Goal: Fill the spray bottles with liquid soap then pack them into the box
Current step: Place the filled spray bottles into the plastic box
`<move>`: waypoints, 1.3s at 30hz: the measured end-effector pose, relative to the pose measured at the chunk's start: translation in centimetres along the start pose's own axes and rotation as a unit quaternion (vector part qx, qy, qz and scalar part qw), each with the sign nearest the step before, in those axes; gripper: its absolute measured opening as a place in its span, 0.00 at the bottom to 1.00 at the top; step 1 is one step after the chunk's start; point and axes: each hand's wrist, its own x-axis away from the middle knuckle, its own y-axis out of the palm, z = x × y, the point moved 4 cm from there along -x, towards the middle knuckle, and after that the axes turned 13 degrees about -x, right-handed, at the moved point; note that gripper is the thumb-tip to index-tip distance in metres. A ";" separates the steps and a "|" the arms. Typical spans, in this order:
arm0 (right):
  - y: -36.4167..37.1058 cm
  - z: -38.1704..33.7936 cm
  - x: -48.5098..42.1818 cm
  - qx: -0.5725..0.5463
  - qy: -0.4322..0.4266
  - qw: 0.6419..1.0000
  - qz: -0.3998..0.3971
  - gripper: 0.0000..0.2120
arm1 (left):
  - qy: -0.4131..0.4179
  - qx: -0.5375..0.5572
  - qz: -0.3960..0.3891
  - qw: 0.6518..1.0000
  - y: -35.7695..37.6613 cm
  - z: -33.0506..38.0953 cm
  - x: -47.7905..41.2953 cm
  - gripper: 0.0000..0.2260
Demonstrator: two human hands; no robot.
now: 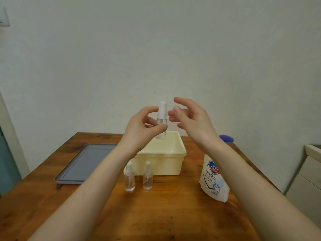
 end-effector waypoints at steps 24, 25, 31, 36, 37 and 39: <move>3.9 14.3 -0.9 0.390 0.086 0.878 -0.264 0.15 | -0.054 -0.185 -0.212 0.958 10.3 -13.2 -13.6 0.04; 3.9 14.2 -1.0 0.392 0.089 0.876 -0.267 0.15 | -0.054 -0.196 -0.220 0.954 10.6 -13.4 -13.7 0.07; 4.1 14.4 -1.1 0.405 0.104 0.863 -0.283 0.15 | -0.067 -0.223 -0.273 0.933 12.0 -14.4 -14.5 0.07; 4.1 14.7 -1.2 0.409 0.105 0.859 -0.291 0.15 | -0.080 -0.203 -0.294 0.931 13.0 -15.1 -14.7 0.06; 4.1 14.8 -1.3 0.408 0.105 0.859 -0.292 0.15 | -0.083 -0.199 -0.296 0.930 13.1 -15.2 -14.7 0.07; 4.1 14.8 -1.4 0.407 0.104 0.859 -0.292 0.16 | -0.083 -0.198 -0.298 0.930 13.5 -15.4 -14.6 0.07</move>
